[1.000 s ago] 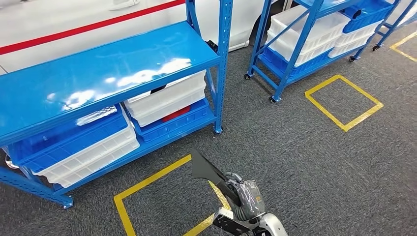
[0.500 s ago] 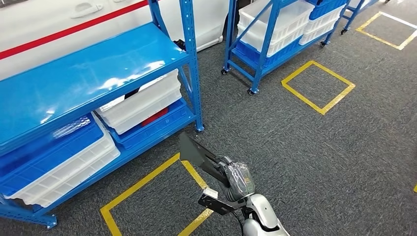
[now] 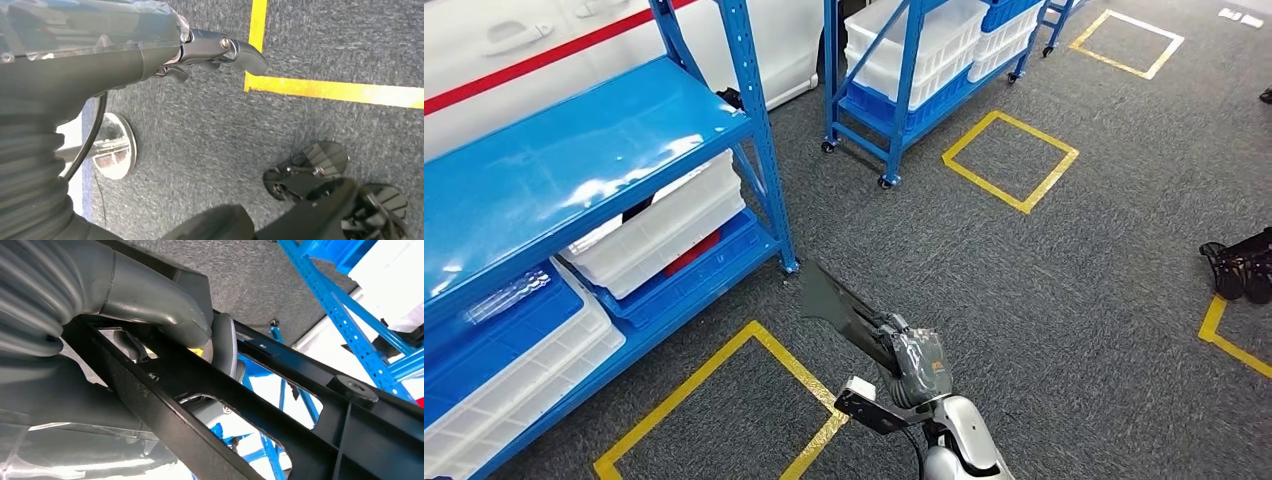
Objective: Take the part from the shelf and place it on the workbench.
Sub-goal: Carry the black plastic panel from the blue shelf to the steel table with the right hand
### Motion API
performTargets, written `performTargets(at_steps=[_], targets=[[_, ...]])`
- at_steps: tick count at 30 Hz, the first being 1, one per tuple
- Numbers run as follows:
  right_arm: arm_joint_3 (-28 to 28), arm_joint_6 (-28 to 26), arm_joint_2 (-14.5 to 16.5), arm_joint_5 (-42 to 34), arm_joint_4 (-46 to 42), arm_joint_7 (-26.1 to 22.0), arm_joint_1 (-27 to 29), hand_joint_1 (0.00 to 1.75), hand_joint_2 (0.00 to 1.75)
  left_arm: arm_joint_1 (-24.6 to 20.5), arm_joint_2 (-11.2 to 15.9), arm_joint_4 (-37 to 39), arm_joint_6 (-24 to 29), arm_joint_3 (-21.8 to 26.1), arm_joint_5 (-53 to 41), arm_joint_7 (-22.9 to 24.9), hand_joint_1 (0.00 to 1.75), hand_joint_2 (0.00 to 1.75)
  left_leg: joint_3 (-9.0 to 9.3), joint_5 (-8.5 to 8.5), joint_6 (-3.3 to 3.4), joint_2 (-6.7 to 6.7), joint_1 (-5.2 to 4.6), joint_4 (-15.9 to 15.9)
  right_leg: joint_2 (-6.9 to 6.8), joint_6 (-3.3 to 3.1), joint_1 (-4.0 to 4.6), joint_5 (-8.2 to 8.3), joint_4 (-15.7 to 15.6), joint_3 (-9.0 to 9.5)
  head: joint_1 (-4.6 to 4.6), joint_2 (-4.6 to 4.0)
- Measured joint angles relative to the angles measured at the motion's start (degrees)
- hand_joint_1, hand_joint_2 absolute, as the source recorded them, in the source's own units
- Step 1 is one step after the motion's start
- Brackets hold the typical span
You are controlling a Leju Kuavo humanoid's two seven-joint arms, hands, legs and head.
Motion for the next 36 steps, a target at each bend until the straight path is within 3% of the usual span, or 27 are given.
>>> performTargets(at_steps=[2,4,6,7,9,11,12,15,17,19,21,26,29,30,31,33,34,35,36], targets=[[-0.38,0.03,0.0,0.43,-0.55,0.06,0.26,1.75,1.75,0.03,-0.14,0.0,0.06,0.02,-0.07,-0.01,0.0,1.75,0.31,0.49,0.62,1.04,0.2,-0.75,-2.11,0.54,0.08,-2.02,3.06,-1.45,0.01,0.0],[-0.64,0.02,0.0,1.43,-1.12,0.27,0.57,1.75,1.75,0.18,-0.18,0.0,0.16,0.04,-0.2,-0.06,0.0,1.75,0.42,0.56,0.96,2.19,0.09,-0.91,-4.34,0.91,-0.14,-5.67,10.08,-4.82,0.01,0.0],[-0.96,-0.07,-0.01,2.68,-1.74,0.61,1.36,1.75,1.75,0.36,-0.23,0.0,0.29,0.05,-0.41,-0.16,0.0,1.75,0.45,0.42,1.01,3.28,0.03,-0.89,-5.0,1.27,-0.53,-7.22,15.26,-7.31,0.01,0.0],[-1.22,-0.13,-0.01,3.16,-2.1,0.82,1.89,1.75,1.75,0.43,-0.31,0.0,0.35,0.06,-0.57,-0.2,0.0,1.75,0.5,0.32,0.93,3.78,0.04,-0.86,-5.26,1.43,-0.74,-6.48,14.97,-7.11,0.01,0.0],[-1.85,-0.28,-0.03,3.63,-2.87,1.14,2.88,1.75,1.75,0.52,-0.59,0.0,0.44,0.06,-0.92,-0.23,0.0,1.75,0.7,-0.05,0.59,4.72,0.07,-0.68,-6.38,1.61,-1.07,-3.01,8.64,-3.7,0.01,0.0],[-2.45,-0.76,-0.08,3.46,-3.57,1.16,3.61,1.75,1.75,0.51,-0.85,0.0,0.54,0.06,-1.37,-0.16,0.0,1.75,0.88,-0.59,-0.09,5.51,-0.18,-0.33,-7.94,1.25,-0.81,-1.05,2.08,-0.24,0.01,0.0],[-2.83,-1.29,-0.2,2.95,-3.8,0.96,4.03,1.75,1.75,0.49,-0.96,0.0,0.6,0.06,-1.61,-0.02,0.0,1.75,0.98,-0.81,-0.44,5.86,-0.32,-0.22,-8.25,0.91,-0.64,-0.92,0.65,0.46,0.0,0.0],[-4.51,-3.45,-1.19,0.15,-3.9,-0.44,5.67,1.75,1.75,0.4,-1.4,0.0,0.88,0.06,-2.3,0.56,0.0,1.75,1.42,-1.34,-1.42,6.6,-0.25,-0.21,-7.2,-0.23,-0.42,-1.1,-0.03,0.7,0.0,0.0],[-5.58,-4.57,-1.92,-1.21,-3.72,-1.26,6.32,1.75,1.75,0.36,-1.61,0.0,0.99,0.06,-2.44,0.78,0.0,1.75,0.7,-3.2,-1.88,5.29,-0.03,2.13,-6.35,-0.95,-0.57,-1.02,-0.36,0.98,0.0,0.0],[-6.23,-5.33,-2.3,-1.68,-3.5,-1.68,6.52,1.75,1.75,0.42,-1.7,0.0,1.01,0.06,-2.48,0.89,0.0,1.75,-1.61,-6.29,-1.97,3.53,0.04,7.52,-5.57,-1.41,-0.59,-1.0,-0.49,1.12,0.0,0.0],[-6.42,-5.56,-2.4,-1.72,-3.39,-1.78,6.57,1.75,1.75,0.48,-1.74,0.0,1.0,0.06,-2.49,0.95,0.0,1.75,-3.05,-7.82,-1.94,3.13,0.04,10.62,-5.2,-1.53,-0.53,-1.01,-0.49,1.12,-0.01,0.0],[-6.49,-5.66,-2.43,-1.62,-3.36,-1.72,6.61,1.75,1.75,0.52,-1.75,0.0,1.0,0.06,-2.44,0.96,0.0,1.75,-3.52,-8.18,-1.94,3.06,0.04,11.58,-5.09,-1.56,-0.51,-1.01,-0.49,1.12,-0.01,0.0],[-7.21,-6.2,-2.45,-0.16,-3.34,-0.78,7.15,1.75,1.75,0.8,-1.83,0.0,1.02,0.21,-1.86,0.88,0.0,1.75,-6.04,-8.84,-1.8,2.8,0.01,16.25,-4.0,-1.65,-0.21,-1.04,-0.46,1.22,-0.01,0.0],[-7.7,-6.28,-2.44,0.73,-3.57,-0.15,7.55,1.75,1.75,0.89,-1.86,0.0,1.08,0.32,-1.7,0.79,0.0,1.75,-5.87,-7.46,-1.57,2.68,-0.03,15.41,-3.32,-1.66,-0.08,-1.05,-0.45,1.34,-0.01,0.0],[-8.28,-6.25,-2.41,1.74,-4.28,0.46,8.16,1.75,1.75,1.03,-1.82,0.0,1.11,0.49,-1.57,0.61,0.0,1.75,-4.32,-5.13,-1.15,1.69,-0.07,11.38,-2.48,-1.56,0.03,-1.05,-0.39,1.4,-0.01,0.0],[-9.07,-6.16,-2.14,3.76,-6.32,1.41,9.89,1.75,1.75,1.24,-1.6,0.0,0.95,1.01,-1.25,0.13,0.0,1.75,-0.52,-0.75,0.12,0.64,-0.07,2.17,-1.06,-0.46,-0.05,-1.14,-0.02,1.04,-0.01,0.0],[-9.23,-6.13,-1.91,4.52,-7.14,1.68,10.41,1.75,1.75,1.36,-1.39,0.0,0.76,1.26,-1.08,-0.09,0.0,1.75,0.63,0.19,0.67,0.41,-0.1,-0.63,-1.36,0.13,-0.1,-1.85,1.1,0.33,0.0,0.0],[-9.23,-6.11,-1.66,4.98,-7.47,1.87,10.51,1.75,1.75,1.38,-1.18,0.0,0.56,1.44,-1.01,-0.26,0.0,1.75,0.89,0.39,1.07,1.25,-0.15,-1.2,-2.23,0.64,-0.21,-3.12,3.32,-0.87,0.0,0.0],[-9.22,-6.08,-1.46,5.18,-7.43,2.11,10.14,1.75,1.75,1.49,-0.97,0.0,0.42,1.51,-1.03,-0.36,0.0,1.75,0.92,0.43,1.22,1.87,-0.33,-1.29,-3.55,0.77,-0.24,-4.91,6.62,-2.44,0.01,0.0]])
